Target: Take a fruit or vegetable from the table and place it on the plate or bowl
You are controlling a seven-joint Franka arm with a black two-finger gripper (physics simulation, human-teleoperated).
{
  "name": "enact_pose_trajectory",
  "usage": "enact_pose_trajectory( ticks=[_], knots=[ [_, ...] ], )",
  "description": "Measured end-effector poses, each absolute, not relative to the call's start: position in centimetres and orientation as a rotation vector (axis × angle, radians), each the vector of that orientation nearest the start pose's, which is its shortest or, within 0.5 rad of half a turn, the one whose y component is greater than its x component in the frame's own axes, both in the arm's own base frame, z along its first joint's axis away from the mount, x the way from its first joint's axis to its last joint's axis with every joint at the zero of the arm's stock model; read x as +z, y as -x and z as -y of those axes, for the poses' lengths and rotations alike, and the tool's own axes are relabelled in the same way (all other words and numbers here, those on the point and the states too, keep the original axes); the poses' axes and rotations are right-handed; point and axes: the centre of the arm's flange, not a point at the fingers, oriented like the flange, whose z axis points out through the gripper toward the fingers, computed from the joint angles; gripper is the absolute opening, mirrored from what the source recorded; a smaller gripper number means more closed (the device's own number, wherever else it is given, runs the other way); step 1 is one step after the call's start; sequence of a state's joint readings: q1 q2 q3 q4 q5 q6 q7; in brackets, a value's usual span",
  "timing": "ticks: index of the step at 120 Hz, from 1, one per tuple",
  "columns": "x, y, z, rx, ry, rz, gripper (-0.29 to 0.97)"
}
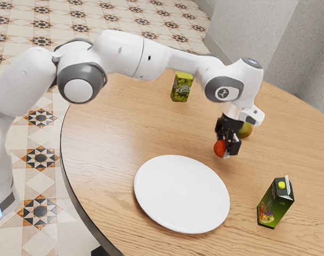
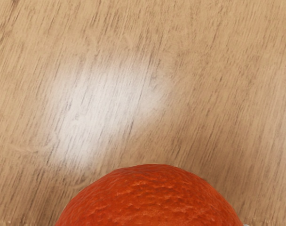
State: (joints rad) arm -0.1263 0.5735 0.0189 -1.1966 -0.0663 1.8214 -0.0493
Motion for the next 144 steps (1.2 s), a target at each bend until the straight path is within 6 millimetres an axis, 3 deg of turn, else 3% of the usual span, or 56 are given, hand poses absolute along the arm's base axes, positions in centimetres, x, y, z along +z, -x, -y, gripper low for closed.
enact_pose_trajectory(
  ticks=[8,21,27,45,63,89,113,144],
  knots=[
    [47.1,-71.6,10.0,-0.072,3.208,-0.109,0.32],
    [49.2,-69.8,14.9,-0.053,3.205,-0.229,0.33],
    [49.5,-68.8,16.0,-0.011,3.199,-0.259,0.32],
    [49.8,-66.6,17.0,0.133,3.18,-0.293,0.33],
    [47.7,-63.3,17.5,0.287,3.146,-0.313,0.31],
    [49.1,-61.6,19.6,0.173,3.163,-0.354,0.31],
    [48.2,-59.4,22.0,0.136,3.167,-0.389,0.31],
    [45.2,-57.4,22.9,0.165,3.17,-0.353,0.33]
  ],
)
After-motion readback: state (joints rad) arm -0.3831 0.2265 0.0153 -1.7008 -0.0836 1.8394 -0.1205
